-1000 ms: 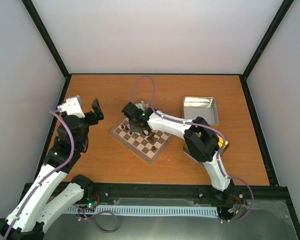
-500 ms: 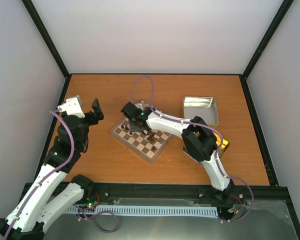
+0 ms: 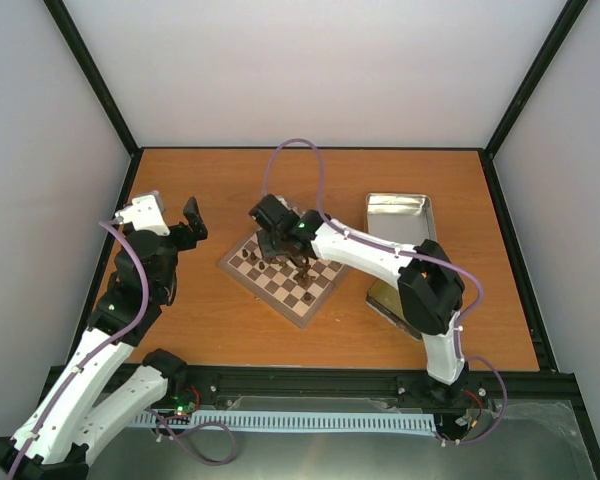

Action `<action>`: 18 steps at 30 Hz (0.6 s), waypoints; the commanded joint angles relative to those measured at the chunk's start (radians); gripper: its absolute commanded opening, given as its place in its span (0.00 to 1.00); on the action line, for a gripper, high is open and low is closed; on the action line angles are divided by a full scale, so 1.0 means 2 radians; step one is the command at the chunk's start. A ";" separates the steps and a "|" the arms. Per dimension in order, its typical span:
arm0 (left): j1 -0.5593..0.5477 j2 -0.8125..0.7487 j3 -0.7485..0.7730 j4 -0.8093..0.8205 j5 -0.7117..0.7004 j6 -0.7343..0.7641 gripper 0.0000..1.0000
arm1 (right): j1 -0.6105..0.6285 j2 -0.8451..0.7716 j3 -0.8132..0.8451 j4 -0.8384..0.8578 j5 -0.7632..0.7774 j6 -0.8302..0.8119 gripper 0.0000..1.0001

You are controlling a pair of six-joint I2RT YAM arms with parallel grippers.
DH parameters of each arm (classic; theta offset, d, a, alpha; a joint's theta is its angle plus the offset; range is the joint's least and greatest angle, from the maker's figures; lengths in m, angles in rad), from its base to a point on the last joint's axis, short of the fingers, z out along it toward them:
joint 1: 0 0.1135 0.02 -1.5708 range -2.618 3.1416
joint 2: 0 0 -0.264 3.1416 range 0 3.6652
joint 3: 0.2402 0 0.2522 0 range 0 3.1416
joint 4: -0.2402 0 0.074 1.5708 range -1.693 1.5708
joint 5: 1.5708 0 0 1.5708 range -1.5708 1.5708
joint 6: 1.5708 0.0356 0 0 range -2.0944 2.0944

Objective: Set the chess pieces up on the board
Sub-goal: Place the chess piece on the chessboard.

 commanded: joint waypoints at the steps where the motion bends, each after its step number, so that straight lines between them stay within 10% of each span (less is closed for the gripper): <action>1: 0.002 -0.003 0.002 0.006 -0.002 0.006 1.00 | 0.028 -0.003 -0.024 0.005 -0.020 -0.012 0.08; 18: 0.001 -0.001 0.002 0.007 -0.002 0.006 1.00 | 0.048 0.036 -0.053 0.033 0.014 0.024 0.08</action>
